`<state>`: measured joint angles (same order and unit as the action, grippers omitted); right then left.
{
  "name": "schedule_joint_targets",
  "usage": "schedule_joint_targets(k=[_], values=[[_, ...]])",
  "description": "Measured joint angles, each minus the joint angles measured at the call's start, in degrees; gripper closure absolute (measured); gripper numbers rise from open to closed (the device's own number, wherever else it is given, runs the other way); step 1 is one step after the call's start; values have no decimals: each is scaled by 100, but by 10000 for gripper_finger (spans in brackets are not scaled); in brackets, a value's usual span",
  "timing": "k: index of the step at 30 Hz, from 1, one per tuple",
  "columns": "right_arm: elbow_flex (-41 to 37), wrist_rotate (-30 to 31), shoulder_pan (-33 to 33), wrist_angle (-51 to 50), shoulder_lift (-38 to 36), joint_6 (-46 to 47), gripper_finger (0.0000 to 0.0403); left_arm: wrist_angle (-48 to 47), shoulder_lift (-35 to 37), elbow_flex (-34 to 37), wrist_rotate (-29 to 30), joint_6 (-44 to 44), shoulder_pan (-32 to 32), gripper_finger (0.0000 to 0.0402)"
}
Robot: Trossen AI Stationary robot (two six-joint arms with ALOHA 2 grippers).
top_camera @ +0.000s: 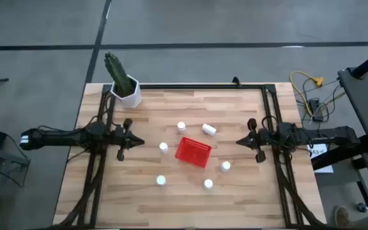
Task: Pick and place pill bottles into a basket
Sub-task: Put the white pill bottle into the red bin
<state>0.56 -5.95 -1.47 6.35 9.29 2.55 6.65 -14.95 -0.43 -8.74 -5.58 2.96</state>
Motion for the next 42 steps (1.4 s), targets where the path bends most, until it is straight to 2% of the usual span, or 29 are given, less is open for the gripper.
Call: schedule_joint_targets(k=[10, 17, 25, 30, 37, 42], values=[[0, 3, 1, -11, 31, -16, 394, 64, -547, 4, -1, 157, 0, 391], [0, 3, 1, -11, 31, -15, 394, 202, -592, -20, -45, 148, 0, 391], [0, 4, 1, -9, 29, -10, 394, 645, -589, -48, -287, 528, 2, 391], [0, 8, 1, -9, 29, -12, 394, 679, -592, -295, -316, 641, 2, 391], [0, 8, 1, -6, 25, -18, 394, 666, -646, -491, -1018, 599, 2, 391], [0, 6, 1, -7, 25, -18, 394, 639, -757, -549, -1077, 596, 2, 391]])
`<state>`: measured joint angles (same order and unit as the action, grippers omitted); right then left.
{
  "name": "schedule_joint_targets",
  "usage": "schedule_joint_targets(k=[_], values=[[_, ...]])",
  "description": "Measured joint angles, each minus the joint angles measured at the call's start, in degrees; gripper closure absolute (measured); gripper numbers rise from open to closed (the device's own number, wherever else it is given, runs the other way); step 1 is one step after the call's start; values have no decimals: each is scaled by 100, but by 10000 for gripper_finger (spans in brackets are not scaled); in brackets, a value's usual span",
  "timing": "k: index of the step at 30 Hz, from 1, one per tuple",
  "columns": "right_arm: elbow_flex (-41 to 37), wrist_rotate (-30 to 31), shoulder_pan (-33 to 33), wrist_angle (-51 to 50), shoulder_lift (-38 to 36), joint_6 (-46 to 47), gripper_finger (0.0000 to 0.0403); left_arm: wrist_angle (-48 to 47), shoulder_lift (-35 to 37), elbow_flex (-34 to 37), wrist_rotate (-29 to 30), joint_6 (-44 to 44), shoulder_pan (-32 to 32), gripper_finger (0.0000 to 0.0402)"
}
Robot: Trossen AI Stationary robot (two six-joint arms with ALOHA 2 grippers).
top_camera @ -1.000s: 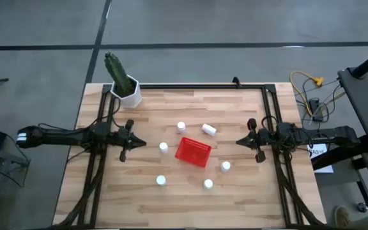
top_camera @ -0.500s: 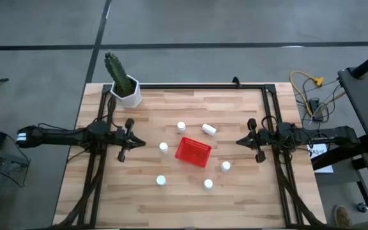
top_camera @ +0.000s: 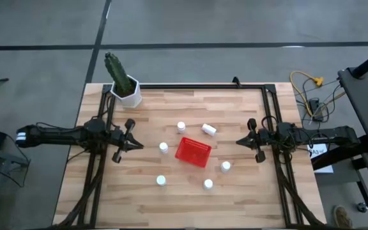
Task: Pick and place pill bottles into a basket
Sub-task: Put the white pill bottle into the red bin
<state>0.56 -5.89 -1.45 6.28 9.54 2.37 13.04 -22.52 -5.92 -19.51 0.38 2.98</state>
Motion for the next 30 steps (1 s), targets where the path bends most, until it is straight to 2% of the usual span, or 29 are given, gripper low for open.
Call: schedule_joint_targets(k=[13, 21, 23, 27, 30], values=[[0, 0, 0, 0, 0, -87, 394, -407, -611, -1113, -273, 352, -32, 391], [0, 0, -2, -2, 0, -85, 394, -813, -1216, -1397, -283, 307, -166, 391], [0, 0, -2, -2, 2, -87, 394, -1055, -1350, -1487, -169, 299, -166, 391], [0, 0, 0, -3, 2, -87, 394, -1240, -1442, -1645, 470, 260, -160, 392], [0, -2, -1, -7, 7, -87, 394, -1273, -1416, -1645, 562, 71, -166, 392]])
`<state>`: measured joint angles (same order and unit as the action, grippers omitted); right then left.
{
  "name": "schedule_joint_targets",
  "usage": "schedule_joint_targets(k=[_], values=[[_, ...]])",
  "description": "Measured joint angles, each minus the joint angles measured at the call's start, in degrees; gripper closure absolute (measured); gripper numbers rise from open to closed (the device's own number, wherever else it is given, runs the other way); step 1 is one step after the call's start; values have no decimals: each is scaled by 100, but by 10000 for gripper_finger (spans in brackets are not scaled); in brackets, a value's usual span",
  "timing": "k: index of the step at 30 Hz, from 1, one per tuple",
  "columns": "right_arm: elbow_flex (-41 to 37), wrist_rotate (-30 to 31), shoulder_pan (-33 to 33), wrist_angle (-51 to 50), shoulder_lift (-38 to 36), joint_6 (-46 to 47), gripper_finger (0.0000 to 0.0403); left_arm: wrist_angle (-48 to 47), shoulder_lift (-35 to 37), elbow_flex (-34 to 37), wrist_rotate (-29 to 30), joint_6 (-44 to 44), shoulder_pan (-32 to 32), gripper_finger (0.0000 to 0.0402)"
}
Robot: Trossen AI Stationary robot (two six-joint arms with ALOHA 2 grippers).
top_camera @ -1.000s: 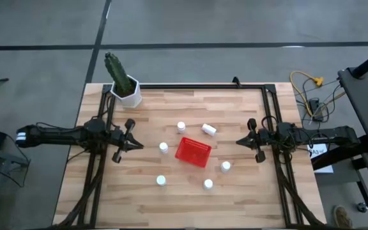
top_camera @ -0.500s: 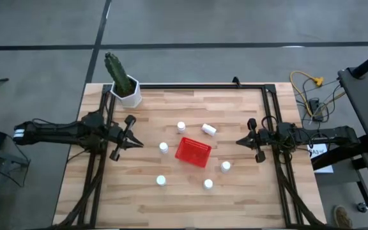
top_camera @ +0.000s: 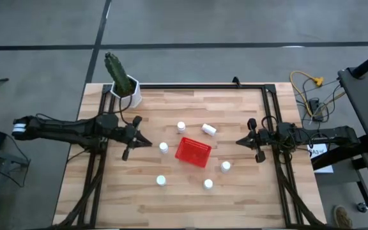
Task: Pick and place pill bottles into a basket
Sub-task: Put the white pill bottle into the red bin
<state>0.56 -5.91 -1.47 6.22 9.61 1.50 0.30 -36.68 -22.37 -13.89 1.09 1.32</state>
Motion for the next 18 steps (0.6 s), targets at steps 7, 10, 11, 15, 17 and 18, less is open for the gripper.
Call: schedule_joint_targets(k=[7, 10, 11, 15, 17, 18], values=[[0, -2, 1, -2, 0, 66, 394, -258, 164, 31, 33, -896, -63, 392], [0, -2, -1, -4, -2, 92, 394, -240, 213, 31, 38, -1056, -172, 392], [0, -2, 0, -4, -2, 93, 394, -238, 223, 31, 37, -1098, -227, 392], [0, -2, 1, -4, -2, 104, 394, -235, 302, 31, 46, -1052, -442, 392], [0, -2, -1, -4, -2, 101, 394, -235, 342, 31, 134, -912, -498, 392], [0, -2, 1, -4, -2, 107, 394, -235, 363, 31, 230, -852, -517, 392]])
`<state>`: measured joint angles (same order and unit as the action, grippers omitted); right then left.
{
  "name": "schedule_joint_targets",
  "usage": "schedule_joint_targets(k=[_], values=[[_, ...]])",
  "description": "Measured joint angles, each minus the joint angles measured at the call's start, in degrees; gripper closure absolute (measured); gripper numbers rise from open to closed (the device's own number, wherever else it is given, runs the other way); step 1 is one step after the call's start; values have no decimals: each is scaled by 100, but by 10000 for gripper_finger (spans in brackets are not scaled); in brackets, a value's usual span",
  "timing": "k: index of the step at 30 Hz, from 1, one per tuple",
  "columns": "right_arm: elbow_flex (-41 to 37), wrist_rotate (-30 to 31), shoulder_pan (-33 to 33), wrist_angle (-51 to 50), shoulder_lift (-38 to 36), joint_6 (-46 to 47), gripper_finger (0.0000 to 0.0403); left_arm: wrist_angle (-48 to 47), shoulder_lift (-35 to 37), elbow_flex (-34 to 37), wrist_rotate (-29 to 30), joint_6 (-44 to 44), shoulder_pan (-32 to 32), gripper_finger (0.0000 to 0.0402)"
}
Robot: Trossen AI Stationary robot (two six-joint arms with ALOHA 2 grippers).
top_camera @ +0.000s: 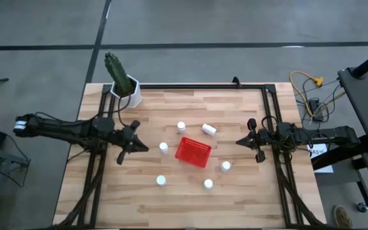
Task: Pick and place pill bottles into a basket
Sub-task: Put the white pill bottle into the red bin
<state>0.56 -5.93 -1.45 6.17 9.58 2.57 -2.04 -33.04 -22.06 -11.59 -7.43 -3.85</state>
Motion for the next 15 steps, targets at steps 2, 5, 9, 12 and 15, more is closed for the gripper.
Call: schedule_joint_targets(k=[2, 5, 9, 12, 15], values=[[0, 0, -2, 0, 0, 0, 394, -3, 50, 0, 171, 71, -7, 392], [0, 0, -1, 0, 0, 1, 394, -31, 113, 3, 298, 208, -4, 392], [0, 0, -2, 1, 0, -6, 394, -26, 208, 70, 313, 376, -3, 392], [0, 0, -2, 2, 0, -20, 394, 22, 274, 176, 314, 377, -3, 392], [0, 0, -2, 2, 0, -22, 394, 34, 286, 258, 316, 341, -3, 392]])
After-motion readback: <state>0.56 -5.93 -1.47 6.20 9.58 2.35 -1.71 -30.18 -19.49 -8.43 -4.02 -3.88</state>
